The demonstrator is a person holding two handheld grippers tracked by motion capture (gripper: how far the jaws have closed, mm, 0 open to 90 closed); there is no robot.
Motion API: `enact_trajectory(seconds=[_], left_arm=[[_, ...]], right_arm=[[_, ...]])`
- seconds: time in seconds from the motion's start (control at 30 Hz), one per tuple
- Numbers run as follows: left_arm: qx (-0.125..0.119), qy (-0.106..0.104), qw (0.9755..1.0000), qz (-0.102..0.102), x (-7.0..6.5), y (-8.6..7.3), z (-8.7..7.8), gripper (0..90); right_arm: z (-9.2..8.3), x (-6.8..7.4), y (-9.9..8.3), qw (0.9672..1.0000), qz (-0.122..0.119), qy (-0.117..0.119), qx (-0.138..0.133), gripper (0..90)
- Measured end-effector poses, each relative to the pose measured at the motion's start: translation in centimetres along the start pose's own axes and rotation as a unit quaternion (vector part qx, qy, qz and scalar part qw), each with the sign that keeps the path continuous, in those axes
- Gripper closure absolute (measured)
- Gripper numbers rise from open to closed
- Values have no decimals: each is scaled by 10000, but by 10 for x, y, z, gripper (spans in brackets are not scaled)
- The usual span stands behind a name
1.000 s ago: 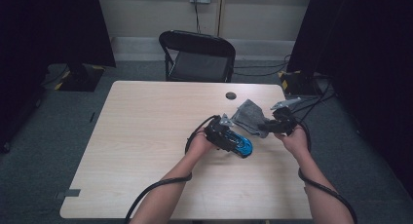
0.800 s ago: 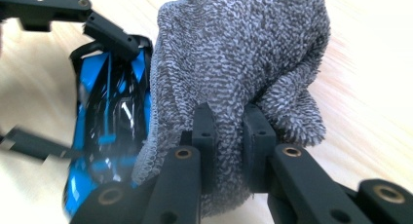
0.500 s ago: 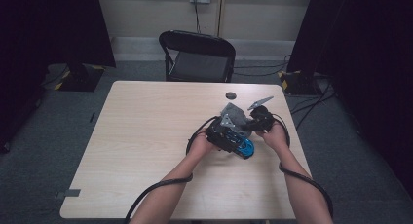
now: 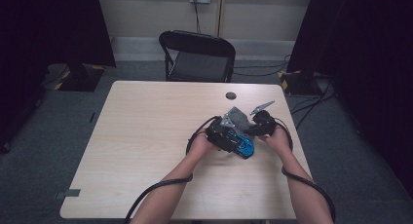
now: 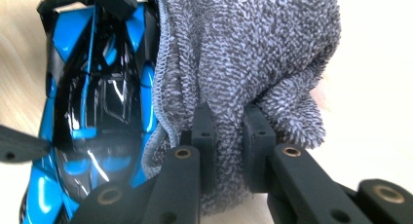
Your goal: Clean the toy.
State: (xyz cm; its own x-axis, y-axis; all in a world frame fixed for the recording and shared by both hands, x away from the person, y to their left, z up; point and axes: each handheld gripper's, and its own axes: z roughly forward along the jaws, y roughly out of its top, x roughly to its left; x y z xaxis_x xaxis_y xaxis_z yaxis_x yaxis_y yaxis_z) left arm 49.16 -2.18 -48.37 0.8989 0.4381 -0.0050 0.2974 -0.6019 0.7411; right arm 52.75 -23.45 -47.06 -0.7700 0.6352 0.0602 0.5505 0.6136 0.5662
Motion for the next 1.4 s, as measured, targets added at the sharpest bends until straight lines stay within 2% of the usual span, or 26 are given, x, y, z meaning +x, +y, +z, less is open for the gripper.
enact_trajectory(seconds=[0.4, 0.53, 1.0, 1.4], left_arm=[[-11, 21, 10000, 18, 0, 0, 0, 146], [7, 17, 10000, 17, 0, 0, 0, 146], [6, 31, 10000, 12, 0, 0, 0, 146], [2, 31, 10000, 12, -1, 0, 0, 146]], right_arm=[[-11, -3, -16, 10000, -16, 7, 26, 787], [-16, -5, -24, 10000, 74, 20, -17, 787], [-33, -6, -49, 9999, 128, 34, -40, 786], [-46, 0, -68, 9999, 122, 29, -75, 785]])
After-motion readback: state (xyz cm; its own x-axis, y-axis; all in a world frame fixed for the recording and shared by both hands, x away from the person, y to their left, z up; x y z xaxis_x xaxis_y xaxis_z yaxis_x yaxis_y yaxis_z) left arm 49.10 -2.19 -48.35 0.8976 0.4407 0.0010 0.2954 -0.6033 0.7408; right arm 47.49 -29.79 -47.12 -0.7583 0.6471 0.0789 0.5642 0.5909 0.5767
